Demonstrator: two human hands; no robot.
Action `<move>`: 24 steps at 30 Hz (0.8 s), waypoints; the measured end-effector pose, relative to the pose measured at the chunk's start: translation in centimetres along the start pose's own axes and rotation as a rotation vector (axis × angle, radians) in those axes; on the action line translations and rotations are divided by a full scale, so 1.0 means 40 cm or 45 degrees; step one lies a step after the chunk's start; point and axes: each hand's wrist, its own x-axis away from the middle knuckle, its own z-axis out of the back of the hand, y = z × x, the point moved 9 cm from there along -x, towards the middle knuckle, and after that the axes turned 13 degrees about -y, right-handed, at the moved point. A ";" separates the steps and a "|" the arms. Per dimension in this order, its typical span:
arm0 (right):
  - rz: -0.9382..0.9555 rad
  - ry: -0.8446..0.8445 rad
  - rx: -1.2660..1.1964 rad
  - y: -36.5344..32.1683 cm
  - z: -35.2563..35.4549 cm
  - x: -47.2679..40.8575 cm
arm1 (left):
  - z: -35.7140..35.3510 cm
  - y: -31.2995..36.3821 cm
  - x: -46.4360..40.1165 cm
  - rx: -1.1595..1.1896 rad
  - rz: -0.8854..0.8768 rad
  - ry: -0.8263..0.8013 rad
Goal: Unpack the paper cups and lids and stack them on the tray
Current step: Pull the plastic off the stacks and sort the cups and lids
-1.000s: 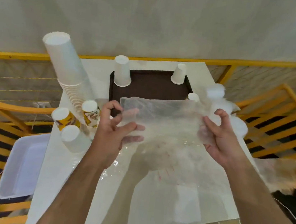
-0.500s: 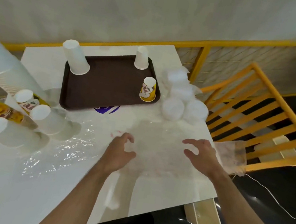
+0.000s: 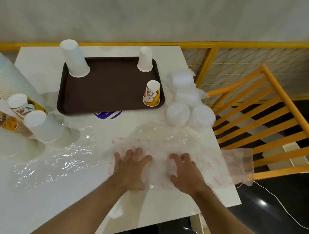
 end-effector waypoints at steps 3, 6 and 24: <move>-0.052 0.017 0.089 -0.002 0.002 -0.011 | -0.005 -0.001 -0.006 -0.078 0.010 0.000; -0.150 0.030 0.308 -0.018 0.022 -0.019 | 0.000 0.004 0.000 -0.130 -0.014 -0.044; -0.214 0.583 -0.826 0.059 0.337 0.042 | 0.319 -0.001 0.030 0.630 -0.322 0.409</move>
